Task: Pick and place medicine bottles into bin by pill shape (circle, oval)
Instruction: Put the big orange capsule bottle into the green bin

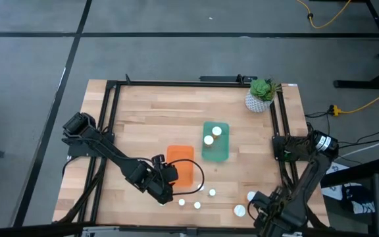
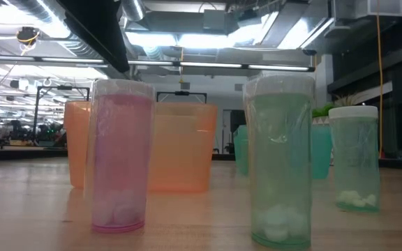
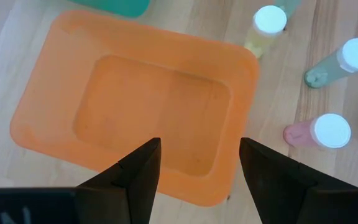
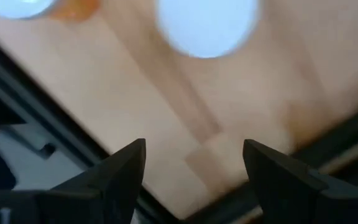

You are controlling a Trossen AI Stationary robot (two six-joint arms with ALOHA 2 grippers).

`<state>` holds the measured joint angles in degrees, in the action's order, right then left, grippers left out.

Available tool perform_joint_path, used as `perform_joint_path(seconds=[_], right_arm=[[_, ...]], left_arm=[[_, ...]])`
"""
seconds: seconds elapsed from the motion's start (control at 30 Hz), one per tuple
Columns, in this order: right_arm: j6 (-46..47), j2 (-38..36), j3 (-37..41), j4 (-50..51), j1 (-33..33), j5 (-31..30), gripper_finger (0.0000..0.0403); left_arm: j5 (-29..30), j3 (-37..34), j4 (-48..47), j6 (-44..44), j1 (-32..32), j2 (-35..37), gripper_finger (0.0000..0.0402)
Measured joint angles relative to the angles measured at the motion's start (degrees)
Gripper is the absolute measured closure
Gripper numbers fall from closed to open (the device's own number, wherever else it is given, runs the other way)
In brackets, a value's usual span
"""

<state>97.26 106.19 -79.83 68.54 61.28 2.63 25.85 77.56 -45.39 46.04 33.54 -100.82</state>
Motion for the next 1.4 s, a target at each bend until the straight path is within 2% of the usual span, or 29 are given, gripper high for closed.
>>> perform_joint_path(seconds=[0.07,0.27,0.67,0.9,1.13,1.4], right_arm=[[-0.4,0.0,2.1,-3.4,-0.3,0.1,0.0131],[-2.8,-0.1,6.2,-3.6,-1.7,-3.0,0.0131],[-11.9,-0.2,6.3,-4.7,-6.2,-9.5,0.0131],[-16.6,-0.2,6.3,-5.5,-8.6,-9.7,0.0131],[-17.0,-0.2,6.3,-5.7,-9.0,-9.6,0.0133],[-17.0,-0.2,6.3,-6.0,-9.0,-9.6,0.018]], left_arm=[[0.0,0.0,0.0,0.0,0.0,0.0,0.019],[0.0,0.0,0.0,0.0,0.0,0.0,0.019],[0.0,0.0,0.0,0.0,0.0,0.0,0.019],[0.0,0.0,0.0,0.0,0.0,0.0,0.019],[0.0,0.0,0.0,0.0,0.0,0.0,0.019],[0.0,0.0,0.0,0.0,0.0,0.0,0.019]])
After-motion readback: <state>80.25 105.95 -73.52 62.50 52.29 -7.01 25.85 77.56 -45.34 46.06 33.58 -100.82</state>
